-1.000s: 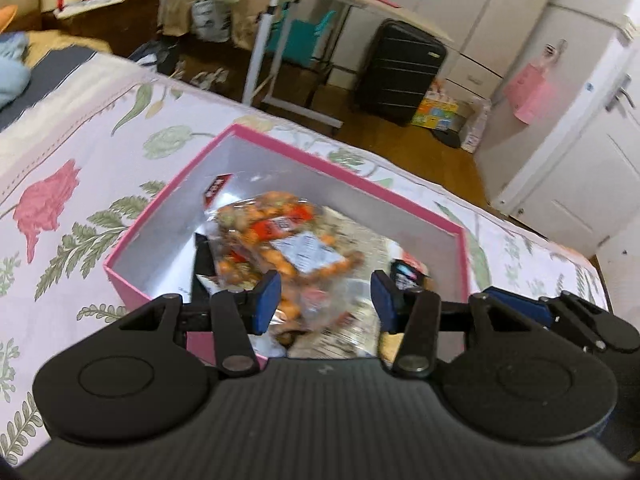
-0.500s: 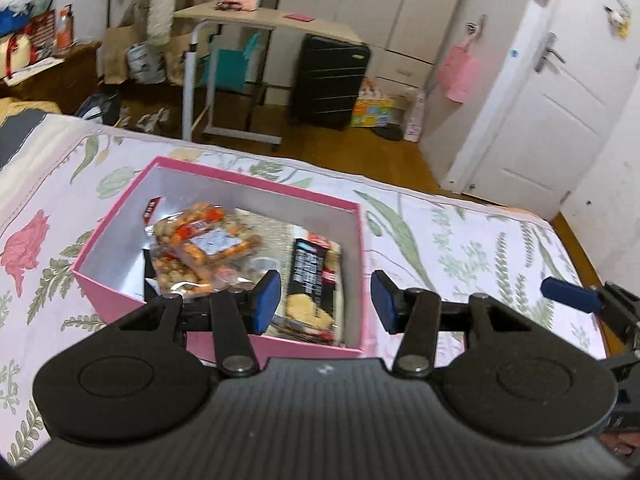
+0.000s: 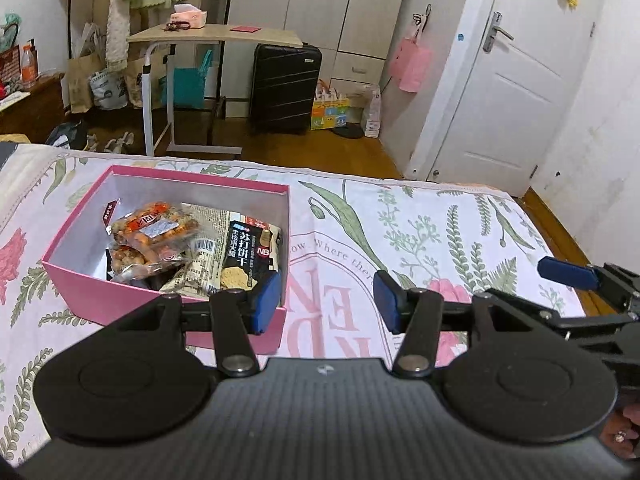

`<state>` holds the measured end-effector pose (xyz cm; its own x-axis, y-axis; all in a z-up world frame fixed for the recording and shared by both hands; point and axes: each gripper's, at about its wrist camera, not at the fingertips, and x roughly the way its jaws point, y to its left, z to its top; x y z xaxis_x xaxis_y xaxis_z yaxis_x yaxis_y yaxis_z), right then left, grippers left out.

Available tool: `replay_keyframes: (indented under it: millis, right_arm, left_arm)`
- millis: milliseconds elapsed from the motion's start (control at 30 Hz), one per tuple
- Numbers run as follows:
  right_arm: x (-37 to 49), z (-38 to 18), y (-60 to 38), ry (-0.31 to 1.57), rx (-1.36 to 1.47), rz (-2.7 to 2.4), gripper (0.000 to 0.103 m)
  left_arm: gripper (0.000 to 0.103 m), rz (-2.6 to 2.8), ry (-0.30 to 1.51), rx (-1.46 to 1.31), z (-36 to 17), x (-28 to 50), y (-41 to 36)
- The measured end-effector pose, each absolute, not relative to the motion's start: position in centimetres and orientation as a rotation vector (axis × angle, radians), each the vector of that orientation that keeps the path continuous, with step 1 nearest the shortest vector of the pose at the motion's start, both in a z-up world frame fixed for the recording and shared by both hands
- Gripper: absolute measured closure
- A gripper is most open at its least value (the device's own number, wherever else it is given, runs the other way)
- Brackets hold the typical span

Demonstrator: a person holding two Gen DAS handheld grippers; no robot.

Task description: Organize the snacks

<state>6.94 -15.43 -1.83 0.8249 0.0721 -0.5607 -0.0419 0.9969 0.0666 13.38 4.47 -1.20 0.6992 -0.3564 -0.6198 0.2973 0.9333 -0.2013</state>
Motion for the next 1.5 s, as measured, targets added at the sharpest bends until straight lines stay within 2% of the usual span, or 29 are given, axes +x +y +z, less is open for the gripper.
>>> replay_keyframes:
  millis: [133,200,267,433,533,733,1500]
  right_arm:
    - [6.5,-1.9,-16.2,0.623,0.093,0.000,0.010]
    - [6.3,-1.9,-16.3,0.633,0.091,-0.023,0.006]
    - [6.1,-2.0,-16.0,0.646,0.056,-0.022,0.006]
    - [5.6,-2.2,-15.9,0.662,0.045,-0.051,0.006]
    - [5.6,-2.4,-15.4,0.685,0.012,-0.091,0.004]
    - [4.8,-2.4,-15.2,0.649,0.044,-0.127,0.002]
    - [4.0,-2.6,-14.8,0.663,0.028,-0.188,0.002]
  left_arm:
    - [0.050,-0.335,0.689,-0.053,-1.3,12.4,4.0]
    - [0.049,-0.330,0.689,-0.041,-1.4,12.1,3.9]
    - [0.041,-0.339,0.680,-0.013,-1.4,11.8,3.7]
    - [0.035,-0.332,0.667,0.038,-1.6,11.3,3.5]
    - [0.019,-0.335,0.670,0.051,-1.9,11.1,3.5]
    - [0.006,-0.319,0.649,0.060,-2.3,10.7,3.7]
    - [0.005,-0.245,0.650,0.113,-2.7,9.7,3.4]
